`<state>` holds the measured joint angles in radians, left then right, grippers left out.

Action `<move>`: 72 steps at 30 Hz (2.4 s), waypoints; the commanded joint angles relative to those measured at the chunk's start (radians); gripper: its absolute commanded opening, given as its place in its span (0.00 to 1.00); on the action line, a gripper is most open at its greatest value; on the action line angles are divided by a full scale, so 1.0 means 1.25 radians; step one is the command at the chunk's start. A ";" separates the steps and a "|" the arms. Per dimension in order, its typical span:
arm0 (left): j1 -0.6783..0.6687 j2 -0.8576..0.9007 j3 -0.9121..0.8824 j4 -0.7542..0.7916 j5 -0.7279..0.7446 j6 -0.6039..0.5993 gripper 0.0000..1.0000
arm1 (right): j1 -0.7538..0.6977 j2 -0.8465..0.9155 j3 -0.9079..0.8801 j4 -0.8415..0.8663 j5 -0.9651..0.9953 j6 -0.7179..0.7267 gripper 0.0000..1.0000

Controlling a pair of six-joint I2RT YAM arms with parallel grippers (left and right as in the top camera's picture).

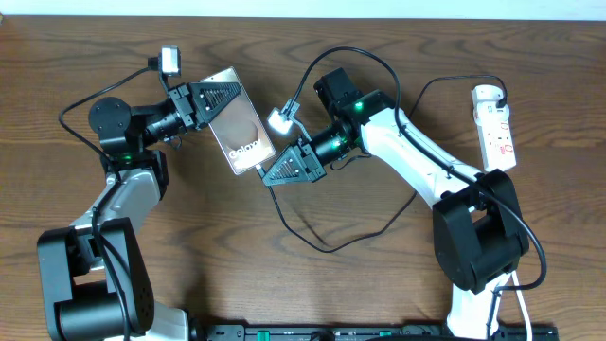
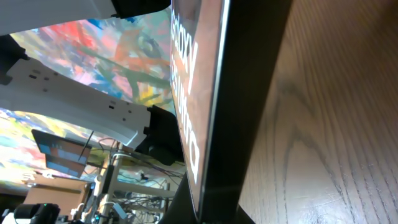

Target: Plug charger to phone and switch on socket

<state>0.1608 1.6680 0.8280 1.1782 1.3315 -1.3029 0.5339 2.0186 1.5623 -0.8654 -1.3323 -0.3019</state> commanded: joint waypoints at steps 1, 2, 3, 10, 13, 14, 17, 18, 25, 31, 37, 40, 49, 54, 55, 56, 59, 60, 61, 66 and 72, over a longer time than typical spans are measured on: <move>0.001 -0.009 0.012 0.011 -0.006 0.022 0.08 | -0.002 0.004 0.007 0.002 -0.026 0.002 0.01; 0.001 -0.009 0.012 0.011 -0.006 0.025 0.07 | -0.002 0.004 0.007 0.002 -0.026 0.002 0.01; 0.001 -0.009 0.012 0.011 -0.006 0.025 0.08 | -0.002 0.004 0.007 0.002 -0.026 0.002 0.01; 0.001 -0.009 0.012 0.011 -0.006 0.025 0.07 | -0.002 0.004 0.007 0.002 -0.026 0.002 0.01; 0.001 -0.009 0.012 0.011 -0.004 0.024 0.07 | -0.002 0.004 0.007 0.002 -0.026 0.002 0.01; 0.001 -0.009 0.012 0.011 -0.004 0.024 0.08 | -0.002 0.004 0.007 0.002 -0.026 0.002 0.01; 0.000 -0.009 0.012 0.011 0.000 0.021 0.08 | -0.002 0.004 0.007 0.008 -0.026 0.002 0.01; 0.000 -0.009 0.012 0.011 0.003 0.021 0.07 | -0.002 0.004 0.007 0.012 -0.026 0.002 0.01; 0.000 -0.009 0.012 0.011 0.010 0.021 0.07 | -0.002 0.004 0.007 0.026 -0.055 0.002 0.01; 0.000 -0.009 0.012 0.011 0.012 0.019 0.08 | -0.002 0.004 0.007 0.035 -0.063 0.002 0.01; 0.000 -0.009 0.012 0.011 0.012 0.018 0.07 | -0.002 0.004 0.006 0.066 -0.089 -0.007 0.01; 0.000 -0.009 0.012 0.011 0.017 0.018 0.07 | -0.002 0.004 0.006 0.076 -0.095 -0.007 0.01; 0.000 -0.009 0.012 0.011 0.017 0.018 0.07 | -0.002 0.004 0.004 0.077 -0.095 -0.029 0.01; 0.001 -0.009 0.012 0.036 0.017 -0.016 0.07 | -0.002 0.004 0.004 0.077 -0.095 -0.038 0.01; 0.001 -0.009 0.012 0.059 0.017 -0.033 0.07 | -0.002 0.004 0.004 0.077 -0.095 -0.038 0.01; 0.002 -0.009 0.012 0.095 0.017 -0.052 0.08 | -0.002 0.004 0.004 0.076 -0.095 -0.042 0.01; 0.002 -0.009 0.012 0.210 0.022 -0.107 0.07 | -0.002 0.004 0.004 0.077 -0.096 -0.045 0.01; 0.002 -0.009 0.012 0.237 0.025 -0.121 0.07 | -0.002 0.004 0.004 0.076 -0.099 -0.051 0.01; 0.002 -0.009 0.012 0.252 0.030 -0.128 0.08 | -0.002 0.004 0.004 0.077 -0.105 -0.056 0.01; 0.002 -0.009 0.012 0.256 0.045 -0.136 0.07 | -0.002 0.004 0.004 0.077 -0.131 -0.080 0.01; 0.002 -0.009 0.012 0.256 0.045 -0.139 0.08 | -0.002 0.004 0.004 0.077 -0.131 -0.080 0.01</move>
<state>0.1680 1.6676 0.8280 1.4815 1.3407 -1.4483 0.5343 2.0212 1.5604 -0.7738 -1.4452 -0.3767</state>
